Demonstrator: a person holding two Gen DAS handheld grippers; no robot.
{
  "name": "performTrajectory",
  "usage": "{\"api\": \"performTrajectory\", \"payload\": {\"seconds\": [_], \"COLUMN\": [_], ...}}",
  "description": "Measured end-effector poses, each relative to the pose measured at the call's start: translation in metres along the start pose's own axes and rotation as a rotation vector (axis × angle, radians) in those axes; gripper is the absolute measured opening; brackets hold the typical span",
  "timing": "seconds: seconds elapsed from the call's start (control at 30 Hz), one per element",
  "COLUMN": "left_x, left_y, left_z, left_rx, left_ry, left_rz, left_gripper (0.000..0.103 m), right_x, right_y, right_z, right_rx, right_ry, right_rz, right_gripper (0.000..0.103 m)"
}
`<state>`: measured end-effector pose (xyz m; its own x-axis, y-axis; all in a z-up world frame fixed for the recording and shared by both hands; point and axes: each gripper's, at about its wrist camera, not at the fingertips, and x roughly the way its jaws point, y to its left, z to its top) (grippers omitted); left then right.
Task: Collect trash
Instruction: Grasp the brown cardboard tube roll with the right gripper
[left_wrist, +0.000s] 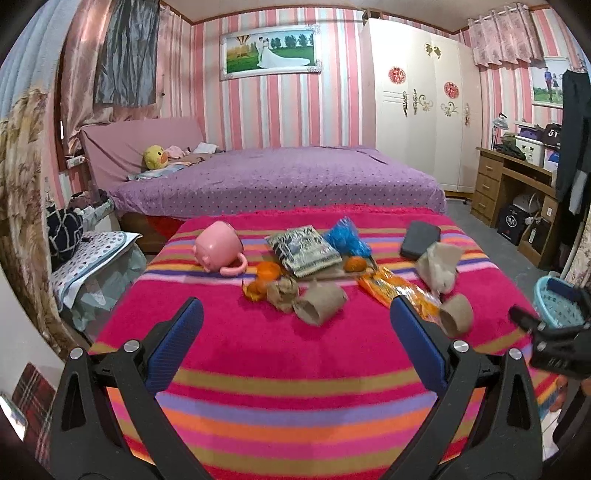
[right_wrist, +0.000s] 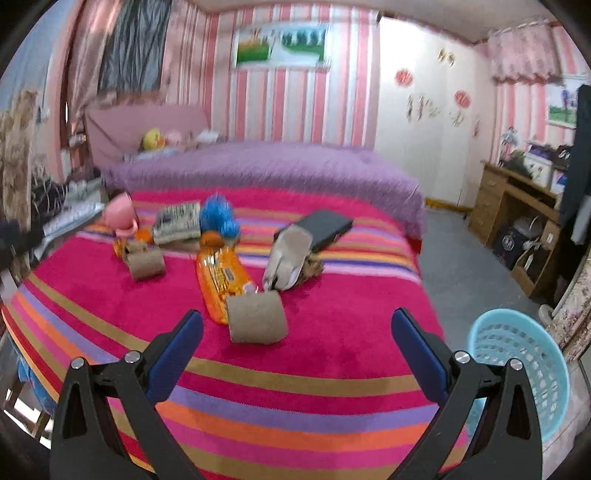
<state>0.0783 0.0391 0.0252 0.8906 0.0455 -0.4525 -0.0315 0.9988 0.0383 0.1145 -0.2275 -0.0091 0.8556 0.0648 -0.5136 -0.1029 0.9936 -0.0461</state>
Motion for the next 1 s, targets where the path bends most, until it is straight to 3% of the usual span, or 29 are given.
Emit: {"api": "performTrajectory", "payload": {"seconds": [0.17,0.53,0.57,0.6,0.63,0.73,1.0], "left_x": [0.028,0.084,0.087,0.091,0.093,0.100,0.127], "left_y": [0.011,0.027,0.028,0.029,0.028,0.024,-0.007], "left_z": [0.015,-0.013,-0.014,-0.015,-0.016,-0.018,-0.017], "left_rx": [-0.023,-0.008,-0.009,-0.016,-0.022,-0.038,-0.063], "left_ry": [-0.004,0.123,0.130,0.139,0.146,0.157,0.210], "left_rz": [0.038,0.074,0.072,0.068,0.062,0.050,0.031], "left_gripper": [0.098,0.097,0.097,0.097,0.097,0.097,0.097], "right_x": [0.046,0.106,0.108,0.110,0.110,0.102,0.075], "right_y": [0.003,0.030,0.031,0.030,0.028,0.021,-0.008], "right_z": [0.011,0.000,-0.002,-0.003,-0.003,-0.001,0.010], "right_rx": [-0.008,-0.091,-0.095,-0.090,-0.080,-0.059,-0.087], "right_ry": [0.043,0.158,0.166,0.178,0.189,0.175,0.093], "right_rz": [0.035,0.092,0.104,0.130,0.151,0.189,0.052], "right_gripper": [0.099,0.098,0.094,0.077,0.053,0.053,0.053]}}
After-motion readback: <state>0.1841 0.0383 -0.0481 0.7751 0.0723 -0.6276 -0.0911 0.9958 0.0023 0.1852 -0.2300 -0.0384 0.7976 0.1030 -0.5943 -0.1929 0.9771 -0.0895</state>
